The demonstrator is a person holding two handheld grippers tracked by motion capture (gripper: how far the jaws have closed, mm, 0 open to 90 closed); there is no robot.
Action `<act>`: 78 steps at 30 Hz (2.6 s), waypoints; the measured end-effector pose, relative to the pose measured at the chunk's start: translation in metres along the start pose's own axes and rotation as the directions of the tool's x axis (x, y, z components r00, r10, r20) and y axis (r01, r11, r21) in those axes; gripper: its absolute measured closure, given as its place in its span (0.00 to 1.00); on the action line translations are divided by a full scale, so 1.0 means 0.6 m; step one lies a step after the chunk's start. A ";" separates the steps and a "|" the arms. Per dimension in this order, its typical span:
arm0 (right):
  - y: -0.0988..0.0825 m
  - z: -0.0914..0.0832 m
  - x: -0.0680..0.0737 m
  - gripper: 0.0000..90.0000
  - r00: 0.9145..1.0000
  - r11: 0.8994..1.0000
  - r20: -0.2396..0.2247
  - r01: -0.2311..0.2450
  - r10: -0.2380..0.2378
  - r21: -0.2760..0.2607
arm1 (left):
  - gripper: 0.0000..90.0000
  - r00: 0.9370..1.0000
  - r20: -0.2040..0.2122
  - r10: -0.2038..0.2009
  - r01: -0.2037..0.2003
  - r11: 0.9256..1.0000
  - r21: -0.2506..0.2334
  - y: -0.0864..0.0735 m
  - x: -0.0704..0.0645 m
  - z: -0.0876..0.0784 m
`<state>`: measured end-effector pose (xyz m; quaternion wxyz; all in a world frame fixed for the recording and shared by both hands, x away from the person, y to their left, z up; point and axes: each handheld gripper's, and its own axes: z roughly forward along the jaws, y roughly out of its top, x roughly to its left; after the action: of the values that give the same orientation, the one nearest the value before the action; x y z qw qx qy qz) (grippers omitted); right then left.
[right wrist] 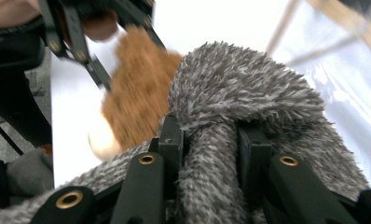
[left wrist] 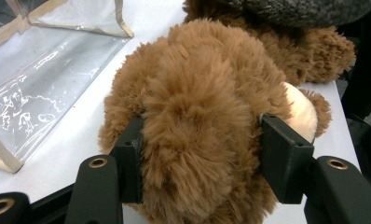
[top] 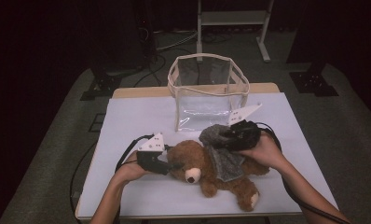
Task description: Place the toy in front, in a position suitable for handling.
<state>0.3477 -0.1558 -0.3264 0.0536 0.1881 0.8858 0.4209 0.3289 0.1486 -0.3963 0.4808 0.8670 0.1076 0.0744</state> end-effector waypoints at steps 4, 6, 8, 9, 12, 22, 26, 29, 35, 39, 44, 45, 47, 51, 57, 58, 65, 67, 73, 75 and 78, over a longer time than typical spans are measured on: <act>0.035 0.033 0.019 0.75 0.997 0.998 -0.043 0.069 -0.068 0.011 | 0.47 1.000 0.002 0.007 -0.007 1.000 -0.004 0.001 -0.003 0.001; 0.047 0.053 0.030 0.75 0.994 0.997 -0.070 0.079 -0.078 0.011 | 0.47 1.000 0.000 0.016 -0.016 1.000 0.000 0.002 -0.004 0.001; 0.056 0.072 0.039 0.75 0.992 0.995 -0.090 0.096 -0.094 0.020 | 0.46 1.000 0.001 0.018 -0.018 1.000 0.001 0.002 -0.005 0.001; 0.056 0.072 0.039 0.75 0.992 0.995 -0.090 0.096 -0.094 0.020 | 0.46 1.000 0.000 0.020 -0.020 1.000 0.003 0.002 -0.006 0.001; 0.057 0.092 0.045 0.75 0.990 0.992 -0.090 0.116 -0.110 0.059 | 0.45 1.000 -0.003 0.030 -0.030 0.999 0.016 0.002 -0.009 0.000; 0.007 0.021 -0.001 0.74 0.998 0.993 0.009 0.058 -0.059 0.106 | 0.44 1.000 -0.002 0.028 -0.028 1.000 0.012 0.002 -0.008 0.001; -0.012 0.005 -0.015 0.74 1.000 0.997 0.006 0.010 -0.011 0.074 | 0.44 1.000 0.001 0.029 -0.029 1.000 0.009 0.002 -0.007 0.002; -0.030 0.017 -0.010 0.74 1.000 0.998 -0.020 -0.019 0.020 0.054 | 0.40 1.000 0.005 0.030 -0.030 0.999 0.019 0.005 -0.007 0.000; -0.037 0.034 0.000 0.74 0.999 0.999 -0.024 -0.019 0.020 0.051 | 0.32 0.999 0.020 0.028 -0.028 0.999 -0.028 0.033 -0.004 -0.011; -0.037 0.034 0.005 0.74 1.000 0.999 -0.009 -0.001 0.001 0.050 | 0.34 0.999 0.002 0.043 -0.043 0.999 0.027 0.045 -0.007 0.014; -0.047 -0.017 -0.002 0.74 1.000 1.000 0.011 -0.014 0.014 -0.022 | 0.40 1.000 -0.008 0.027 -0.027 1.000 0.010 0.029 -0.011 0.019; -0.047 -0.017 -0.002 0.74 1.000 1.000 0.011 -0.014 0.014 -0.022 | 0.40 1.000 -0.008 0.027 -0.027 1.000 0.010 0.029 -0.011 0.019; -0.057 -0.045 -0.009 0.75 0.999 0.999 0.020 -0.030 0.031 -0.045 | 0.41 1.000 -0.008 0.021 -0.021 1.000 0.006 0.026 -0.012 0.019; -0.081 -0.099 -0.020 0.74 0.996 0.996 0.067 -0.061 0.066 -0.070 | 0.41 1.000 -0.009 0.025 -0.024 1.000 0.010 0.026 -0.013 0.018; -0.122 -0.184 -0.028 0.74 0.980 0.989 0.149 -0.116 0.128 -0.090 | 0.41 0.999 -0.007 0.032 -0.032 0.999 0.013 0.025 -0.014 0.017; -0.133 -0.205 -0.030 0.74 0.974 0.989 0.177 -0.130 0.141 -0.074 | 0.41 0.999 -0.007 0.038 -0.038 0.999 0.018 0.025 -0.014 0.016; -0.156 -0.206 -0.036 0.74 0.970 0.986 0.175 -0.165 0.167 -0.024 | 0.41 0.999 -0.003 0.044 -0.044 0.999 0.024 0.027 -0.018 0.016; -0.157 -0.191 -0.039 0.74 0.972 0.985 0.162 -0.170 0.170 -0.017 | 0.41 0.999 -0.003 0.046 -0.046 0.999 0.024 0.027 -0.019 0.016; -0.145 -0.108 -0.046 0.74 0.985 0.987 0.082 -0.158 0.154 0.041 | 0.41 0.998 0.001 0.060 -0.060 0.998 0.028 0.027 -0.023 0.015; -0.138 -0.094 -0.044 0.74 0.987 0.989 0.066 -0.146 0.144 0.035 | 0.41 0.998 0.007 0.070 -0.070 0.997 0.028 0.026 -0.025 0.015; -0.118 -0.072 -0.040 0.74 0.991 0.991 0.023 -0.134 0.133 0.019 | 0.40 0.997 0.007 0.071 -0.071 0.997 0.031 0.026 -0.026 0.015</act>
<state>0.3387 -0.2372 -0.3546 0.0330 0.2520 0.8749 0.4122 0.3177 0.1294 -0.3881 0.4647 0.8779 0.0762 0.0871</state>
